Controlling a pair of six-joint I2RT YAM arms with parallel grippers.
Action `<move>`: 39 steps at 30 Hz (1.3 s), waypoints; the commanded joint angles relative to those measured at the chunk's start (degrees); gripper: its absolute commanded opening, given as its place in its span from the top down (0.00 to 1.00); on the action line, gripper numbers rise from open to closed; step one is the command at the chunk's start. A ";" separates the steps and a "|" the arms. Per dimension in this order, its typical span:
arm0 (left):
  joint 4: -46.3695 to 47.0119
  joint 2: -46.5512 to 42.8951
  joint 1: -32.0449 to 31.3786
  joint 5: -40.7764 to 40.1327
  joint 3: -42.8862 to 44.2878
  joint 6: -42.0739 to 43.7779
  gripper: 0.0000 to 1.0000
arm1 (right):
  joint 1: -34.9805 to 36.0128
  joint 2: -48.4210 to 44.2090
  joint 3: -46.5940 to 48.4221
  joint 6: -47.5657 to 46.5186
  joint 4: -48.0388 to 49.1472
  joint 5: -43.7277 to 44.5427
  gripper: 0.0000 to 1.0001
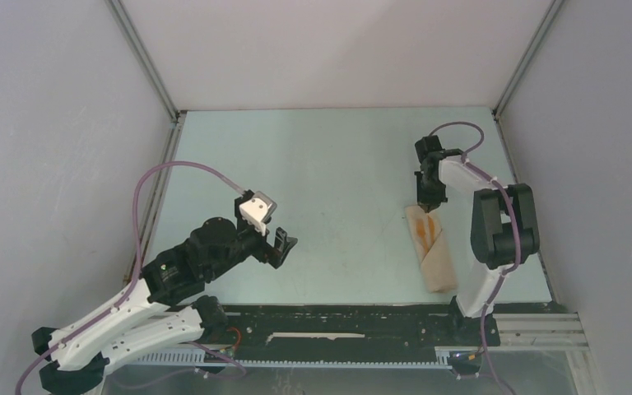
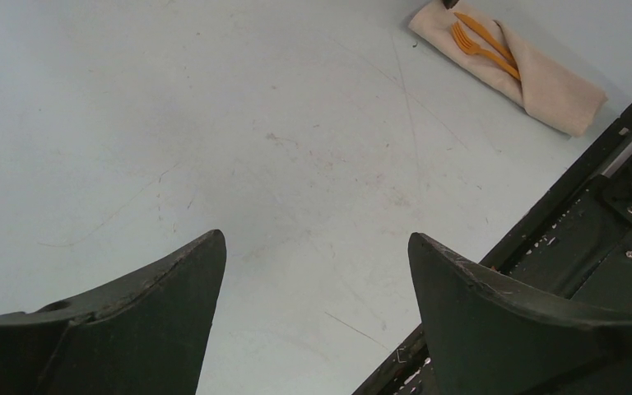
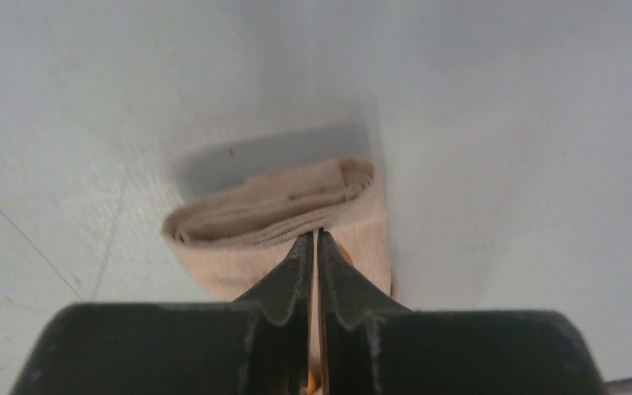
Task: Fold the napkin into a case and place the utensils inside
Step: Smooth out the smaller rectangle-folded napkin, then reset both arms
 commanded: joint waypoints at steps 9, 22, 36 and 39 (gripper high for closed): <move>1.01 1.25 1.03 -0.14 0.27 0.09 0.11 | -0.41 8.46 8.22 -0.82 2.33 -0.35 0.88; 2.35 1.96 6.57 3.93 0.20 -0.31 0.12 | 8.58 -14.21 9.00 2.43 -9.91 -1.17 0.61; -6.22 -0.81 7.85 -10.48 25.54 -12.42 0.05 | 20.37 -65.83 6.36 12.44 -6.33 -4.34 0.00; -7.75 -0.73 7.83 -14.21 32.03 -12.68 0.04 | 20.36 -72.82 7.43 12.25 -5.63 -1.03 0.00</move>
